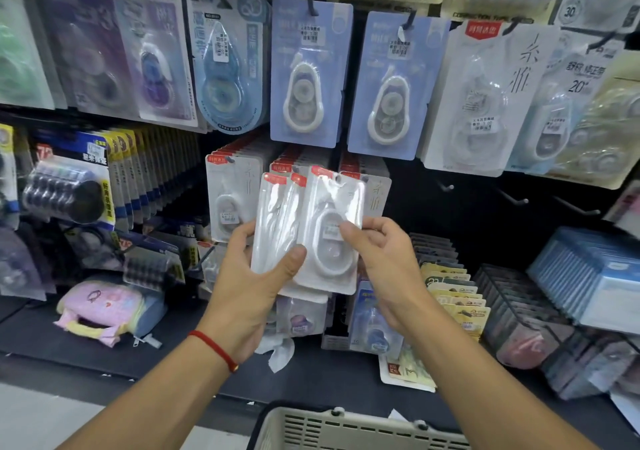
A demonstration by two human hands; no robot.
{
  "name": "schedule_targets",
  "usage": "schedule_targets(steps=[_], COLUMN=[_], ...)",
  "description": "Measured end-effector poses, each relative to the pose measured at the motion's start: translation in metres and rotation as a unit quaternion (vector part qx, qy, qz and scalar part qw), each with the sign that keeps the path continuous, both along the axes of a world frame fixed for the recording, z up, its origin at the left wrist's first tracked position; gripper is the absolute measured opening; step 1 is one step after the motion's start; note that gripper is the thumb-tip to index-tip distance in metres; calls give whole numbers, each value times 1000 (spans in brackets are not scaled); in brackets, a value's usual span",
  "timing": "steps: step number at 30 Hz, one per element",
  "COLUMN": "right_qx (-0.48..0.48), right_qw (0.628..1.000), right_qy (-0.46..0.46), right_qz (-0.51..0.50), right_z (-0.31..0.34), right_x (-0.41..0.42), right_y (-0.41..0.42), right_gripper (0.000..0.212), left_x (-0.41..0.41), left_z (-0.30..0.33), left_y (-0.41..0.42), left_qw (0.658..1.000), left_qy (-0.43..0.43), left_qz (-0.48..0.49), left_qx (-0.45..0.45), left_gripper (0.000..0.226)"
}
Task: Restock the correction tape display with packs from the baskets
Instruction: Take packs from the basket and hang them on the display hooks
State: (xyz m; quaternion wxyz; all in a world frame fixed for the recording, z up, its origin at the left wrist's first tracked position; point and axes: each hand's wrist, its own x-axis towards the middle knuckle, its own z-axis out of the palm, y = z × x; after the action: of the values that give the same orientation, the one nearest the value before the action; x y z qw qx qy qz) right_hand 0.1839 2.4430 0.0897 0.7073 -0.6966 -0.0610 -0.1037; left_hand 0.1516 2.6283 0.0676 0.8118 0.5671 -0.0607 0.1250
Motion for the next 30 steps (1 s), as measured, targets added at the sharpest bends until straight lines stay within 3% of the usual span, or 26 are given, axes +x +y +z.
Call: schedule_targets(steps=[3, 7, 13, 15, 18, 20, 22, 25, 28, 30], right_qx=[21, -13, -29, -77, -232, -278, -252, -235, -139, -63], right_qw=[999, 992, 989, 985, 953, 935, 956, 970, 989, 994], right_qy=[-25, -46, -71, -55, -49, -88, -90, -54, -45, -33], right_qz=[-43, -117, -123, -141, -189, -199, -116, 1, -24, -83], right_z=[3, 3, 1, -1, -3, -2, 0, -4, -3, 1], right_x=[-1, -1, 0, 2, 3, 2, -1, -5, -5, -1], right_y=[-5, -13, -14, -15, -16, -15, -11, -3, 0, -4], right_gripper=[35, 31, 31, 35, 57, 49, 26, 29, 25, 20], left_x=[1, 3, 6, 5, 4, 3, 1, 0, -2, 1], left_z=[-2, -5, -5, -4, -4, -5, -5, -6, -5, -7], left_y=[3, 6, 10, 9, 8, 5, 1, -6, -10, -9], left_qw=[1000, 993, 986, 985, 988, 992, 996, 998, 998, 998], left_qy=[7, -4, -18, -25, -34, -38, -32, -26, -18, -9], left_qz=[9, 109, 154, 157, 138, 110, 75, 36, 38, 45], left_qx=[3, 53, 56, 62, 63, 57, 46, 54, 52, 46], left_gripper=[81, 56, 55, 55, 55, 59, 68, 77, 73, 57])
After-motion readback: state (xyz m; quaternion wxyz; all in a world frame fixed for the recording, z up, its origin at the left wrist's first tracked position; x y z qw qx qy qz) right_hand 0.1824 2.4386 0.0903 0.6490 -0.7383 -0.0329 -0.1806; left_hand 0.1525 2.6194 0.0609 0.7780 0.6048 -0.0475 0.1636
